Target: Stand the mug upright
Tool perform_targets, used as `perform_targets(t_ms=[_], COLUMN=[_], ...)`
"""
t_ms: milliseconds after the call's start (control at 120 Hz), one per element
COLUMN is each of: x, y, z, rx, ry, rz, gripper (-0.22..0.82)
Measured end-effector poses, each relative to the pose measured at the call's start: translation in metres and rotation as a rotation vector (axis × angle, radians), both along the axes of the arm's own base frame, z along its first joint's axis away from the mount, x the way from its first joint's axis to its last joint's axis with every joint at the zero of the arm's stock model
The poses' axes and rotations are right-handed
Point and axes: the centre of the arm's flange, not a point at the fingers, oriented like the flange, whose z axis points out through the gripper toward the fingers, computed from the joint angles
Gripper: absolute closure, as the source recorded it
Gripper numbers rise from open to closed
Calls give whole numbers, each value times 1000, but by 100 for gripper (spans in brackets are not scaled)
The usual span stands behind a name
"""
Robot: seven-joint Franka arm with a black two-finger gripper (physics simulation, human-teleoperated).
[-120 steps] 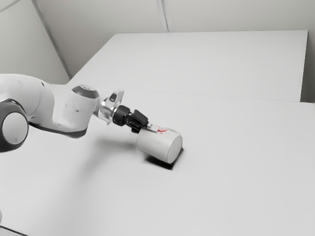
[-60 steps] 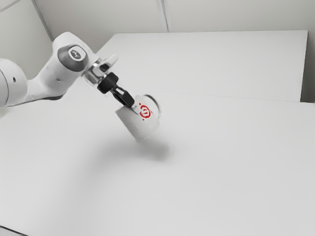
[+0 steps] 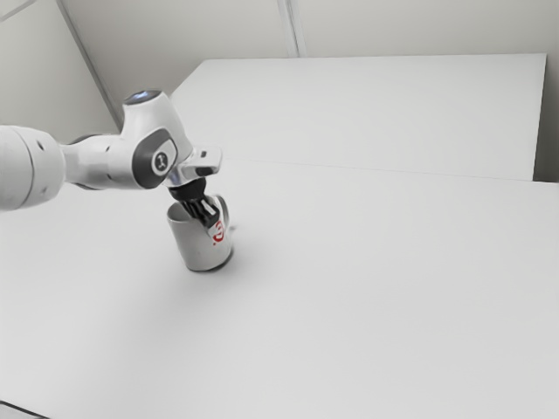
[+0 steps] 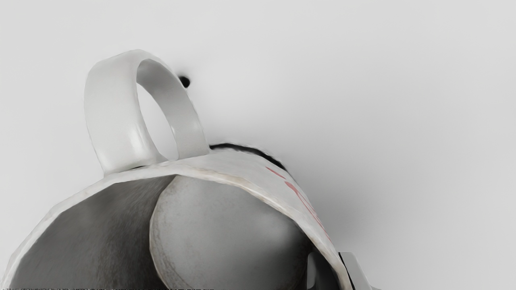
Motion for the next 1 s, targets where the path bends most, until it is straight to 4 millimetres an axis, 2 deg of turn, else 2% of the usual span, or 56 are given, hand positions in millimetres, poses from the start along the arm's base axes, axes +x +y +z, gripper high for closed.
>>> perform_targets(t_ms=[67, 175, 267, 333, 508, 608, 692, 792, 1000], x=[-4, -6, -5, -4, 27, 34, 32, 22, 11], y=[0, -1, -1, 0, 7, 10, 14, 15, 6], z=[-12, -21, -11, 17, 150, 212, 254, 273, 272], rx=[2, -10, -17, -20, -38, -47, -45, -37, -28], ry=[4, 0, -22, -57, -172, -200, -207, -171, -90], rz=[35, 98, 141, 168, 219, 240, 253, 267, 275], gripper=[74, 51, 33, 24, 11, 7, 4, 3, 1])
